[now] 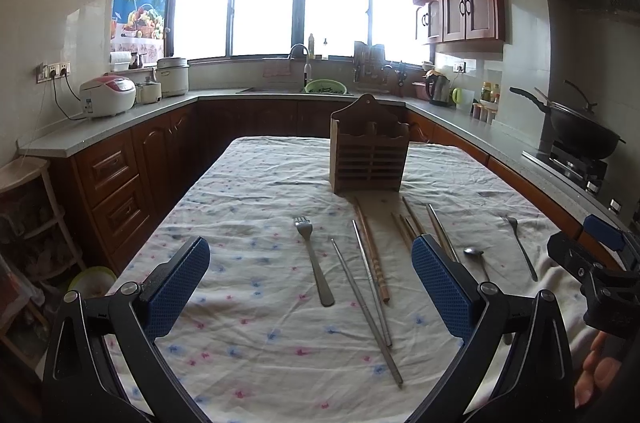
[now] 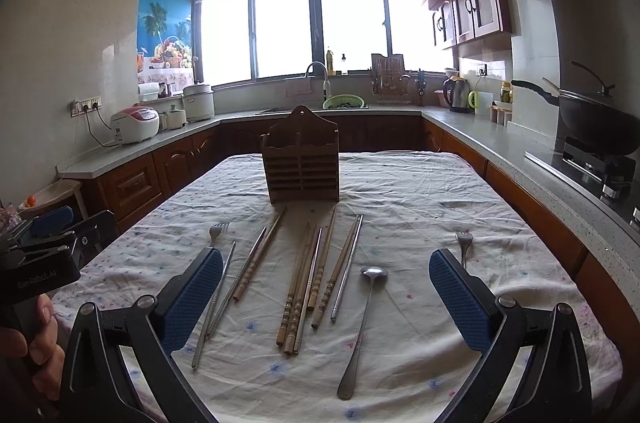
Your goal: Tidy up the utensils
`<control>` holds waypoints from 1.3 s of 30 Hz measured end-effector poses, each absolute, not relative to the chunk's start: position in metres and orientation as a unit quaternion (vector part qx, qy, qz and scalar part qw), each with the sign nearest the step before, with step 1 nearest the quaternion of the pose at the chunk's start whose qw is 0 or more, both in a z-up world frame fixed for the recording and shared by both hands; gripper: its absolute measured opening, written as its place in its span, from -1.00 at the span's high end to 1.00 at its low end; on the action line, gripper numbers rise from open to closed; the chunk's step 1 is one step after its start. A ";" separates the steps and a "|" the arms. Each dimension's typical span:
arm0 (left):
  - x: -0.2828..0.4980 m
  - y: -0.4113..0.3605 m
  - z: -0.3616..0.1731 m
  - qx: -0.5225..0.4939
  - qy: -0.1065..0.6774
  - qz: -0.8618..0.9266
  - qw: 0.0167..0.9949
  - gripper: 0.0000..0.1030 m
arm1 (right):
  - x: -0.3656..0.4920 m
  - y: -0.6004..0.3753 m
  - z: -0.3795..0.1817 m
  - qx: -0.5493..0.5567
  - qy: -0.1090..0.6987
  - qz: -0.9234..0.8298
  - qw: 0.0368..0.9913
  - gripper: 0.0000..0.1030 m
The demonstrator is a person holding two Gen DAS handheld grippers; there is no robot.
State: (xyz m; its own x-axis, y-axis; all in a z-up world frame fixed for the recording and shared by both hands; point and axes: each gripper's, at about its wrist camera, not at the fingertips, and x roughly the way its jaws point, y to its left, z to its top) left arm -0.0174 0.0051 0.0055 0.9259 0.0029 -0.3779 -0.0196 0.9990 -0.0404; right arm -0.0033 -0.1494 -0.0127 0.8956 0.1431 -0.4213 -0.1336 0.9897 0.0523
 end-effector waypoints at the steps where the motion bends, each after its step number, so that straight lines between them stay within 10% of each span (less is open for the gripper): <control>1: -0.017 0.005 0.005 -0.021 0.192 0.006 0.981 -1.00 | -0.004 -0.149 -0.012 0.010 0.215 0.074 0.974 -1.00; 39: -0.010 0.004 0.004 -0.023 0.200 -0.002 0.979 -1.00 | 0.000 -0.144 -0.013 0.014 0.218 0.085 0.972 -1.00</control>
